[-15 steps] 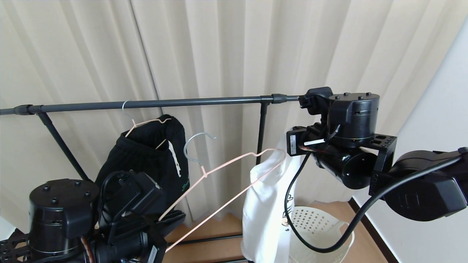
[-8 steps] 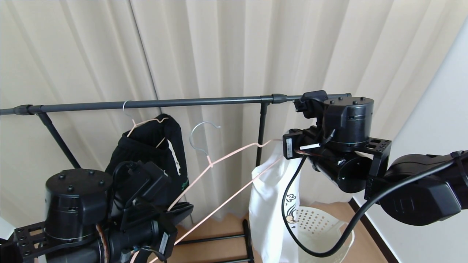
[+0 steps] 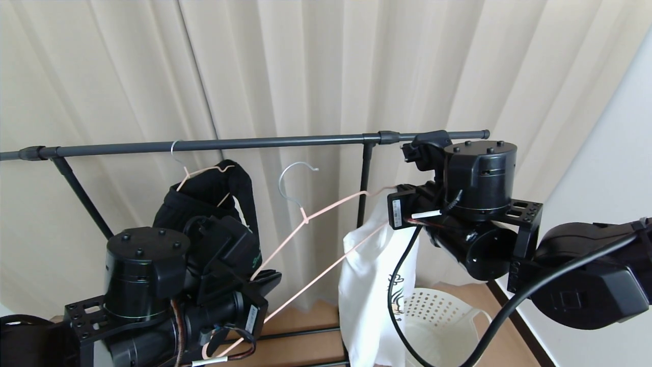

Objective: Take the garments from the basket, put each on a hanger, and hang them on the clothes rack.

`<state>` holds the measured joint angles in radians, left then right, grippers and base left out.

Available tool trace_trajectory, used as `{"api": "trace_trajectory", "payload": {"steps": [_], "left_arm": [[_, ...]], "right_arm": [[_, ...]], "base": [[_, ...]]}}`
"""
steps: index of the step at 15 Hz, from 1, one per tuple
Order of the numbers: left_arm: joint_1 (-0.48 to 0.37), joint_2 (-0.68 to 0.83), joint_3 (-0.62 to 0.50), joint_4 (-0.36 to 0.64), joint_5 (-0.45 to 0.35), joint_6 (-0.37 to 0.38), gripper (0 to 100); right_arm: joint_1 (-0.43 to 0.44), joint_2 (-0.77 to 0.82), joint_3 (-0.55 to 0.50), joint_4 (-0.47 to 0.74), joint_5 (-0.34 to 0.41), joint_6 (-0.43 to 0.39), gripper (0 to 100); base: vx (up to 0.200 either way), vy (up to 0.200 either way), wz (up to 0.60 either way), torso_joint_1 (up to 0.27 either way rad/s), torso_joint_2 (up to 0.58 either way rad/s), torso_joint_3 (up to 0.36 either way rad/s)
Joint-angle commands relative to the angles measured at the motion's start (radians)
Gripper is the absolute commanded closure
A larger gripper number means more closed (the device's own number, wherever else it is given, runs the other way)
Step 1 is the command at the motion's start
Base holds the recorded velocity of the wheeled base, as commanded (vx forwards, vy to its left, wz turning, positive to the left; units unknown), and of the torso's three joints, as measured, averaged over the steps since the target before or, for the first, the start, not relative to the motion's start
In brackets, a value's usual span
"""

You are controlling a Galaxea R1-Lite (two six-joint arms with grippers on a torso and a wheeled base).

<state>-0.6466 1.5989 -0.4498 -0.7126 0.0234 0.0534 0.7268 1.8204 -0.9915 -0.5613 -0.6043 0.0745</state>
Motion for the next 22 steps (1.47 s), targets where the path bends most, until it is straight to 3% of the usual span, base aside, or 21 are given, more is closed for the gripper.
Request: {"api": "trace_trajectory", "payload": {"steps": [1, 12, 22], "left_arm": [[-0.001, 0.018, -0.001, 0.001, 0.001, 0.0, 100], [-0.016, 0.024, 0.0, -0.001, 0.001, 0.0, 100], [-0.016, 0.024, 0.002, -0.016, 0.003, 0.0, 100]], "right_arm": [[0.023, -0.009, 0.007, 0.0, -0.003, 0.001, 100], [0.175, -0.058, 0.043, -0.011, -0.011, 0.002, 100], [0.333, -0.053, 0.096, -0.244, 0.004, 0.004, 100]], "base": [[0.0, 0.0, 0.0, 0.0, 0.0, 0.0], [0.0, 0.0, 0.0, 0.0, 0.0, 0.0], [0.0, 0.0, 0.0, 0.0, 0.0, 0.0]]}}
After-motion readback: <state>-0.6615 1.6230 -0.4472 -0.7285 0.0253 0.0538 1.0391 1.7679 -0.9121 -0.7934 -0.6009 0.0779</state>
